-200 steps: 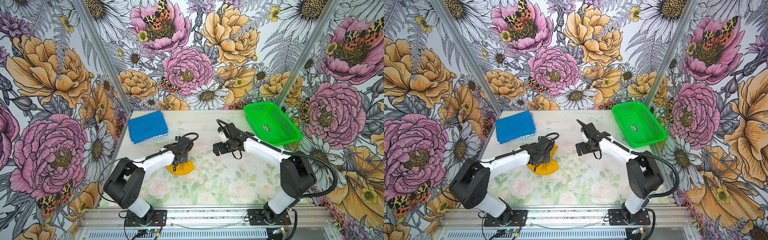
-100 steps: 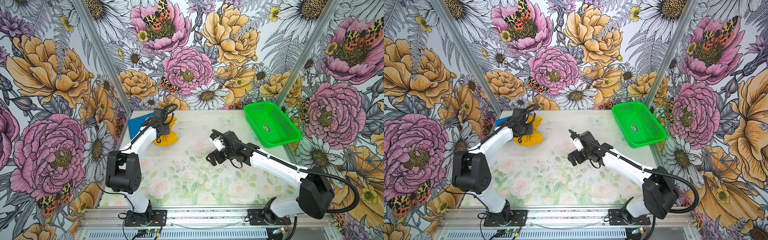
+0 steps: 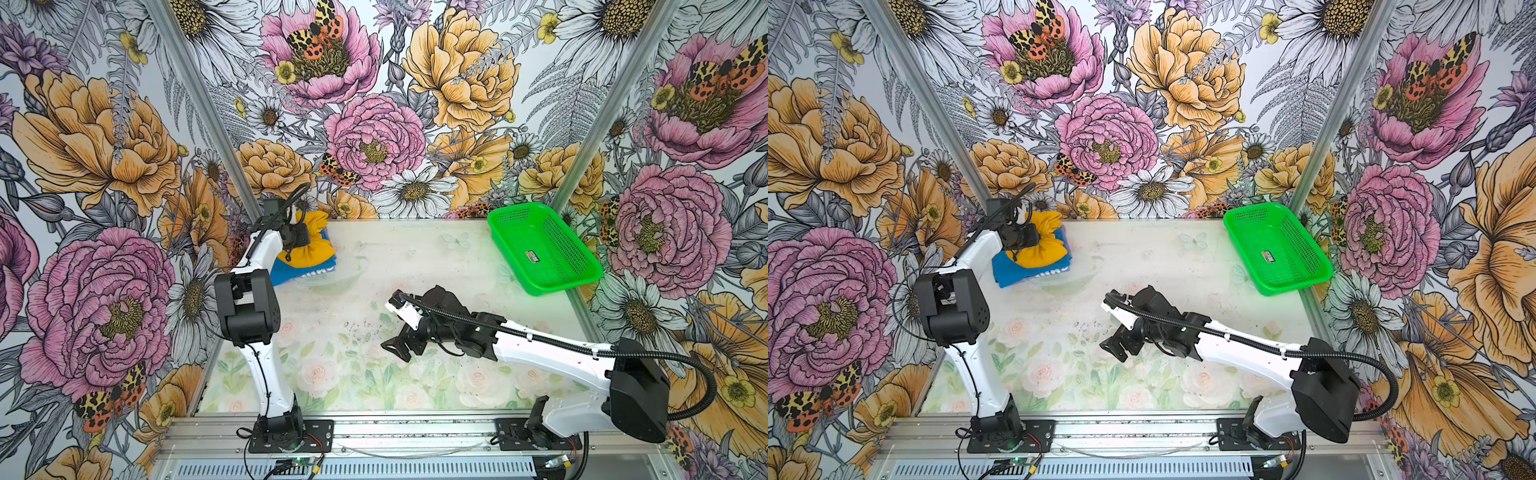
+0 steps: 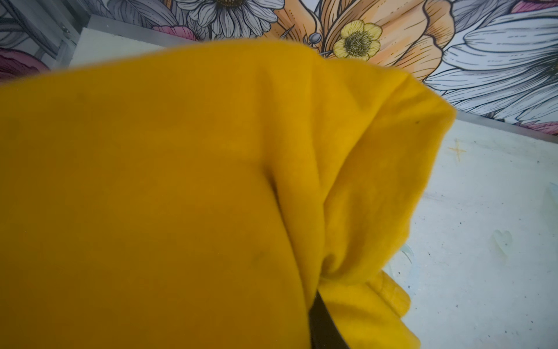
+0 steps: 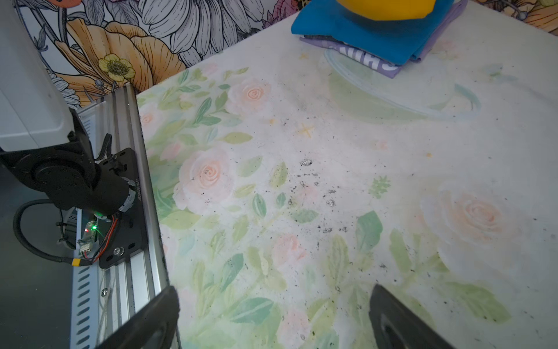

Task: Fold and stack the t-shirts
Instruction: 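Carry the yellow shirt onto the blue shirt with the left gripper while the right retracts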

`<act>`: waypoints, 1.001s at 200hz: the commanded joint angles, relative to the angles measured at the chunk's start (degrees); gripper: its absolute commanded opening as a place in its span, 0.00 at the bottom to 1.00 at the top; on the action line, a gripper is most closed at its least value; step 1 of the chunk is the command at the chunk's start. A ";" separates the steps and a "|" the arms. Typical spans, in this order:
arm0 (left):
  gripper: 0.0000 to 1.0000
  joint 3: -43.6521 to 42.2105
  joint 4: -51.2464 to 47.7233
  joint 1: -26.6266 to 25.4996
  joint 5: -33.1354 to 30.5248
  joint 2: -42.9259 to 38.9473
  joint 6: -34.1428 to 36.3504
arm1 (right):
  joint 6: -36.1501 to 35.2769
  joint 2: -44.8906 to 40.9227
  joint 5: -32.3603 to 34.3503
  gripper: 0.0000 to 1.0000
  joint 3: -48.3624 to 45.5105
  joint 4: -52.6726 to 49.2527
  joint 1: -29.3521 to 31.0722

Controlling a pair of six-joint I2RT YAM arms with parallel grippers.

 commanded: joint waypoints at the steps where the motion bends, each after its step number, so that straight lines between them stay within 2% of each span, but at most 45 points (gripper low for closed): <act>1: 0.04 4.21 1.16 1.58 7.31 2.53 -0.58 | -0.70 -1.10 -0.11 0.99 0.42 2.91 0.47; 17: 0.10 5.88 -0.25 2.27 7.87 4.50 -1.43 | -0.48 -1.29 0.38 0.99 0.00 2.86 0.67; 29: 0.25 5.89 -1.33 2.71 6.21 4.83 -1.61 | -0.39 -1.52 0.42 0.99 -0.43 2.86 0.67; 33: 0.34 5.48 -1.29 2.92 5.20 4.61 -1.92 | -0.37 -1.61 0.42 0.99 -0.49 2.78 0.76; 38: 0.50 4.95 -1.24 3.20 3.54 4.15 -2.52 | -0.22 -1.70 0.47 0.99 -0.65 2.77 0.78; 44: 0.81 4.42 -1.31 3.59 1.86 3.57 -3.18 | -0.24 -1.72 0.47 0.99 -0.79 2.77 0.72; 47: 0.85 4.21 -1.21 3.86 1.36 3.25 -3.31 | -0.16 -1.74 0.46 0.99 -0.89 2.77 0.72; 49: 0.95 4.03 -1.19 3.97 0.99 3.00 -3.53 | -0.16 -1.74 0.49 1.00 -0.91 2.77 0.72; 52: 0.98 3.95 -1.19 4.33 0.30 2.69 -3.91 | -0.15 -1.70 0.49 0.99 -0.92 2.69 0.82; 79: 0.99 1.39 -1.31 7.75 -2.57 -1.30 -7.65 | -0.32 -1.14 0.24 0.99 -1.12 2.37 0.80; 111: 0.99 -4.36 -1.41 11.99 1.32 -5.39 -10.94 | -0.42 -0.11 0.59 0.99 -1.17 2.35 0.89; 145: 0.97 -10.55 -0.51 14.82 4.91 -7.21 -11.05 | -0.53 1.83 0.25 0.99 0.02 2.40 0.92; 165: 0.89 -13.42 2.34 15.33 7.60 -7.12 -11.01 | -0.68 2.51 0.24 1.00 0.17 2.42 0.89; 178: 0.76 -13.69 2.79 15.33 8.76 -6.13 -10.64 | -0.65 2.80 0.54 1.00 0.06 2.51 0.94; 200: 0.62 -13.64 3.91 15.35 10.45 -3.91 -10.57 | -0.56 3.00 0.84 0.99 -0.31 2.73 0.91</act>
